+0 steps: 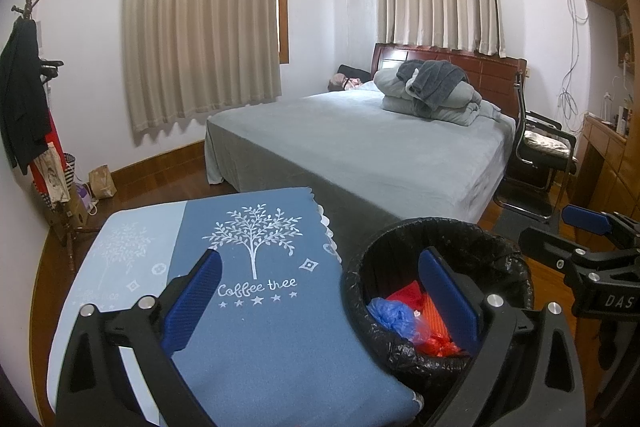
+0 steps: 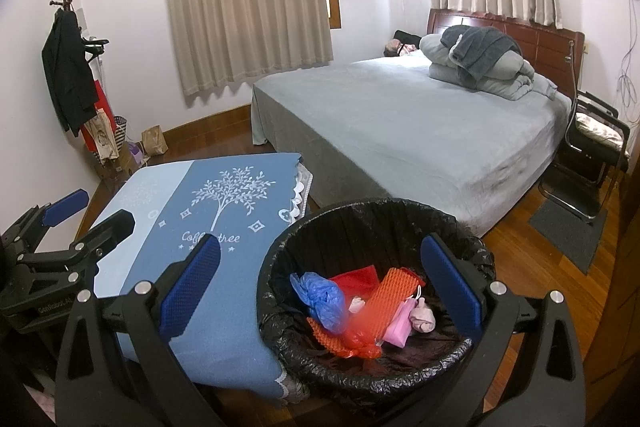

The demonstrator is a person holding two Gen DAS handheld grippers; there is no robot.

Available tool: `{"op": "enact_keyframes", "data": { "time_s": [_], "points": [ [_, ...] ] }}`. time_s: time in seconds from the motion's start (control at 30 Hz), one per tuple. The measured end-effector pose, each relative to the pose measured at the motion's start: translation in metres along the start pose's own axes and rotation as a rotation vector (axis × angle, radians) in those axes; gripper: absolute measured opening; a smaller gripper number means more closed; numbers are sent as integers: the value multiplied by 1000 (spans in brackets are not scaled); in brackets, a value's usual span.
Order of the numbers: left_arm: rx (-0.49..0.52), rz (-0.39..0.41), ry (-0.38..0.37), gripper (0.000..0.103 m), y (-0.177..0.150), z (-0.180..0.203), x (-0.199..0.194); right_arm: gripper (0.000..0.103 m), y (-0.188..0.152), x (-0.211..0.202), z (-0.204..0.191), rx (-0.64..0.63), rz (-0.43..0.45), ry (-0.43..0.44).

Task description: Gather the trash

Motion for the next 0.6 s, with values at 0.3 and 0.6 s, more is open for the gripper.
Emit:
{"op": "enact_keyframes", "data": {
  "time_s": [0.3, 0.6],
  "points": [
    [4, 1, -1, 97, -3, 1, 0, 98, 1, 0, 0, 1, -1, 0],
    [3, 1, -1, 97, -4, 1, 1, 98, 1, 0, 1, 2, -1, 0]
  ]
}}
Point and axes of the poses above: each gripper's, at about its wrist camera, not at the fingertips, and x roughly the way its jaws point, z to its right, y to its top, the point moved 4 cm from there along x, roughly the way its jaws point, and after that the axes turned 13 degrees about -y, right-handed, at the moved point
